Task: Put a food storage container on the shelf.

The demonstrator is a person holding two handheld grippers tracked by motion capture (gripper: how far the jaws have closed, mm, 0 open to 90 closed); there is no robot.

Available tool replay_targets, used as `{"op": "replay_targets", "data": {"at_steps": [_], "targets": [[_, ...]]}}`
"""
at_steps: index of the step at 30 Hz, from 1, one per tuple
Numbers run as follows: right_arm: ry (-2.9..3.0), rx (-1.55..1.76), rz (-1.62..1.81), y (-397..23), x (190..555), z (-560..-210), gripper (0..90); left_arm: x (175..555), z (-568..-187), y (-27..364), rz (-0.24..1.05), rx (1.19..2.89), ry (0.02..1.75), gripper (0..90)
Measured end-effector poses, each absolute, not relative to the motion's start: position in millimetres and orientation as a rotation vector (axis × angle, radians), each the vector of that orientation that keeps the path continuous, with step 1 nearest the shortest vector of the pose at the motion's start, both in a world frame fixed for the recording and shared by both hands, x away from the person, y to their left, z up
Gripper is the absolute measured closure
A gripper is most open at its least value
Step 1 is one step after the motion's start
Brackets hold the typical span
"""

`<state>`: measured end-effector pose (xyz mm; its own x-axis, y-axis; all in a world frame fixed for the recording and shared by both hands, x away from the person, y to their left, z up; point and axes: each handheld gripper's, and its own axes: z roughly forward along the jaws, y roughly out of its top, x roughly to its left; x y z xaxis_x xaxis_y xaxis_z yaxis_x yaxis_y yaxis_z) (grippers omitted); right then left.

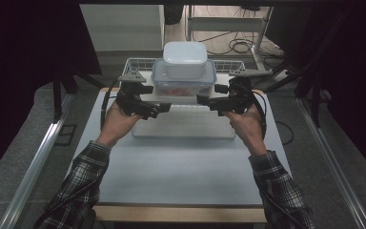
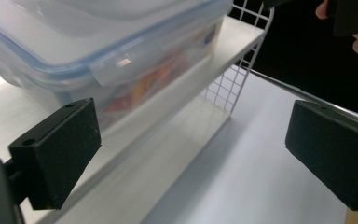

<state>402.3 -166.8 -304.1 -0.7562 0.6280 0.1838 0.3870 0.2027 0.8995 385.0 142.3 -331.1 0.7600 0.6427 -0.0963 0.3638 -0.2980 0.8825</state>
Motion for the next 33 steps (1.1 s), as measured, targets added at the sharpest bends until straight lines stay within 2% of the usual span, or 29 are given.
{"op": "replay_targets", "data": {"at_steps": [14,33], "targets": [[2.28,0.871,1.546,-166,380,-325,3.9,365,-362,135,0.322,1.963,0.741,2.6],[2.342,0.859,1.496,-166,358,-360,3.4,341,-398,145,0.33,1.967,0.77,3.4]]}}
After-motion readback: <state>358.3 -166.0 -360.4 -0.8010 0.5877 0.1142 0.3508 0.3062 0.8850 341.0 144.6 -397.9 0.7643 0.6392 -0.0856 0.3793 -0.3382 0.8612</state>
